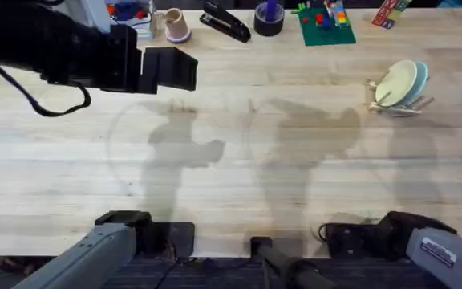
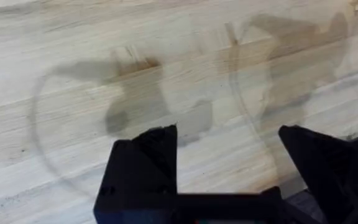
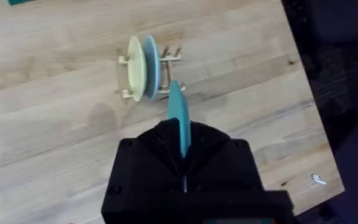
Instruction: Pick up the plates from the table one by one and place each into a slot on the dish rack.
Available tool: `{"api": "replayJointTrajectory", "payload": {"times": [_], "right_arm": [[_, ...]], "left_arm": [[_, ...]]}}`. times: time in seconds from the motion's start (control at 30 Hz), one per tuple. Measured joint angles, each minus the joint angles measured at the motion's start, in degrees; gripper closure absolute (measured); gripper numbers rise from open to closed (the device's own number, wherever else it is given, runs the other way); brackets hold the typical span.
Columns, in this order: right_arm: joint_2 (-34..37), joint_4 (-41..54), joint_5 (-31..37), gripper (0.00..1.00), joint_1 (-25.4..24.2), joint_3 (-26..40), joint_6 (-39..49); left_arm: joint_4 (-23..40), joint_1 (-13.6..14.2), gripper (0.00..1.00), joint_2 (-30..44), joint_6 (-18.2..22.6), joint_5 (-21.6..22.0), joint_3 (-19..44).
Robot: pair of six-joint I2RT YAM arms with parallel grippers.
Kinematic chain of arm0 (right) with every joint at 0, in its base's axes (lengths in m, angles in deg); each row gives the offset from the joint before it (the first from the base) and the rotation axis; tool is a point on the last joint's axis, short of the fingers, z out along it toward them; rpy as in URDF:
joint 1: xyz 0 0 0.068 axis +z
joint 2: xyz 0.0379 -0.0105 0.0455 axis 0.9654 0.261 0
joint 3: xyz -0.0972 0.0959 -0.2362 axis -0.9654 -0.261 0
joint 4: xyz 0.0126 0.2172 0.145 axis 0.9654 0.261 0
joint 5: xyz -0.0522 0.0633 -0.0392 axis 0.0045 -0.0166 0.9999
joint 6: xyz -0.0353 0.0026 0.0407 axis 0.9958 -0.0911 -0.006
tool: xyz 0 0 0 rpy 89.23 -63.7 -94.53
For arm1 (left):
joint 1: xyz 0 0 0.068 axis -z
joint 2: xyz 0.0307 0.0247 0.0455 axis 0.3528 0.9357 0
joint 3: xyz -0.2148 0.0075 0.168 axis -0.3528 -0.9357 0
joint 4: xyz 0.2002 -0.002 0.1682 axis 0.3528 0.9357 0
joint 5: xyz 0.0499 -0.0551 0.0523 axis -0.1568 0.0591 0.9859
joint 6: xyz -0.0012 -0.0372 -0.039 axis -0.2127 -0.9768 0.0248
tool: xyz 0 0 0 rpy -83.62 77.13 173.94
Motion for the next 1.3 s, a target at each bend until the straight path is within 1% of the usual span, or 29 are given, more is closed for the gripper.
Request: {"api": "replayJointTrajectory", "payload": {"times": [0.27,0.4,0.53,0.7,0.9,1.3], "right_arm": [[0.5,-1.37,-6.37,0.971,-7.2,0.0,3.85],[3.34,-1.63,-10.03,0.971,-9.88,0.0,4.92],[7.52,-2.59,-12.02,0.971,-11.02,0.0,5.28],[11.97,-4.64,-12.77,0.971,-11.35,0.0,5.24],[14.89,-6.59,-13.21,0.971,-11.85,0.0,5.16],[15.63,-7.32,-13.38,0.97,-16.63,0.0,5.05]], "left_arm": [[0.0,0.0,0.006,0.0,0.0,0.0,-0.02],[-0.02,0.0,0.006,0.0,0.02,0.0,-0.01],[-0.02,0.0,0.008,0.0,0.01,0.0,-0.01],[-0.02,0.0,0.007,0.0,0.02,0.0,0.0],[-0.02,0.0,0.006,0.0,0.0,0.02,-0.02],[-0.02,0.0,0.006,0.0,0.01,0.02,-0.02]]}}
